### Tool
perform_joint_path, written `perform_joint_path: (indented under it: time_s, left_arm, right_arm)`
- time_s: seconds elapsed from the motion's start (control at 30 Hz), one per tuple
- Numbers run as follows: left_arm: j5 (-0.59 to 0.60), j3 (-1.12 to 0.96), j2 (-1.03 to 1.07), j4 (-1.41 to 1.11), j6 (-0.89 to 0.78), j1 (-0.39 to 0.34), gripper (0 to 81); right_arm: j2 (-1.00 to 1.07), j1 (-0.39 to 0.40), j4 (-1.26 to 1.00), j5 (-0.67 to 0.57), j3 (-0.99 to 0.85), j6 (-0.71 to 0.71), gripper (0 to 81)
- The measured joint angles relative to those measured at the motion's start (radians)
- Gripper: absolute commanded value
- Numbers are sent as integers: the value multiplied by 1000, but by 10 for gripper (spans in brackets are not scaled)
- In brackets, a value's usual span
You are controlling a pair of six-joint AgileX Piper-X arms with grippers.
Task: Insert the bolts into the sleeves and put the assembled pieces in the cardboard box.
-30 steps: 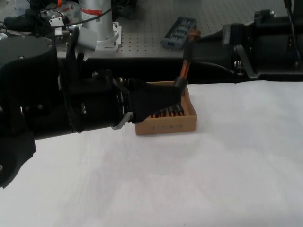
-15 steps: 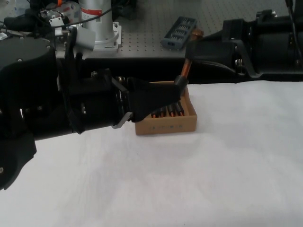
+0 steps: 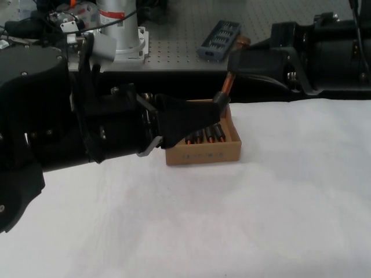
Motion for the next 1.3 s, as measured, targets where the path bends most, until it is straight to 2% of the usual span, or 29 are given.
perform_joint_path:
  time_s: [0.47,1.3]
  left_arm:
    - [3,2,3,0,-17,0,6]
    - [79,-6,-2,146,-15,2,6]
  right_arm:
    - [0,0,40,4,-6,21,25]
    - [11,0,41,-76,4,-13,25]
